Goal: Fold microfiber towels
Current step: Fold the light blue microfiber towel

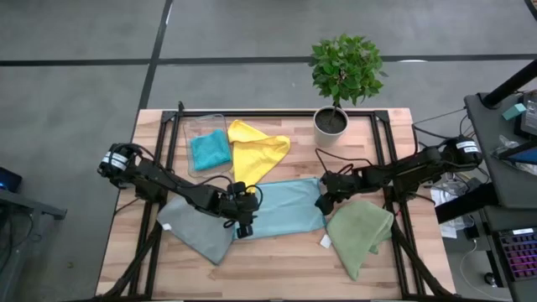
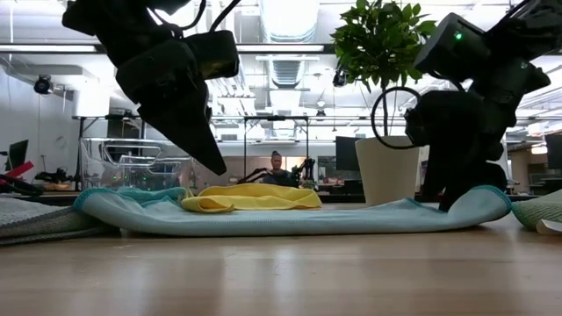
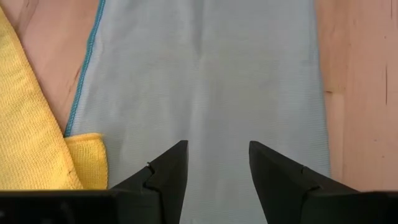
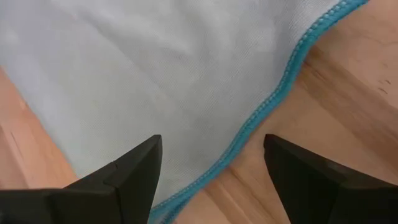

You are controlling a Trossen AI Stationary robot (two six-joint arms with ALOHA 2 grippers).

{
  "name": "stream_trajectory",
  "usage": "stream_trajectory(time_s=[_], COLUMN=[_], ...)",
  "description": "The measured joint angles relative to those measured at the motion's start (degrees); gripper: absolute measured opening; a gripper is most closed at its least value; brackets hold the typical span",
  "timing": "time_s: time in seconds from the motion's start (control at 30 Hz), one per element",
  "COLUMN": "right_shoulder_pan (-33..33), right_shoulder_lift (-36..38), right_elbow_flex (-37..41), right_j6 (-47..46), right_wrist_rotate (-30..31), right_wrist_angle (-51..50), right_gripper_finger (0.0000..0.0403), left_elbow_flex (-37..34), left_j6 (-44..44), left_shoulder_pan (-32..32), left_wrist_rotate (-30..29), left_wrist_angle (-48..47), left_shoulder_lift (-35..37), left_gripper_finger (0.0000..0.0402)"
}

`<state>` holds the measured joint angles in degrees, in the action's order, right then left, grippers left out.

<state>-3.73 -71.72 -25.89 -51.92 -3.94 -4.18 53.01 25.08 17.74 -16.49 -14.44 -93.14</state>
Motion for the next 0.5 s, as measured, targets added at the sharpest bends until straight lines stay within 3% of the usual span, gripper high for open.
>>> stream_trajectory(time_s=[0.27,0.5], right_shoulder_pan=[0.0,-0.44], right_shoulder_lift=[-1.15,-8.49], right_elbow_flex=[1.63,1.97], right_j6=[-1.34,-1.52], right_wrist_rotate=[0.06,-1.57], right_wrist_angle=[7.01,17.63], right_gripper_finger=[0.0261,0.0257], left_elbow_flex=[0.0,0.0], left_j6=[-0.26,-0.48], left_shoulder_pan=[0.0,0.0], left_wrist_rotate=[-0.15,-0.26], left_wrist_angle=[-0.07,0.34], left_shoulder_lift=[-0.74,-0.94], left_gripper_finger=[0.0155,0.0155])
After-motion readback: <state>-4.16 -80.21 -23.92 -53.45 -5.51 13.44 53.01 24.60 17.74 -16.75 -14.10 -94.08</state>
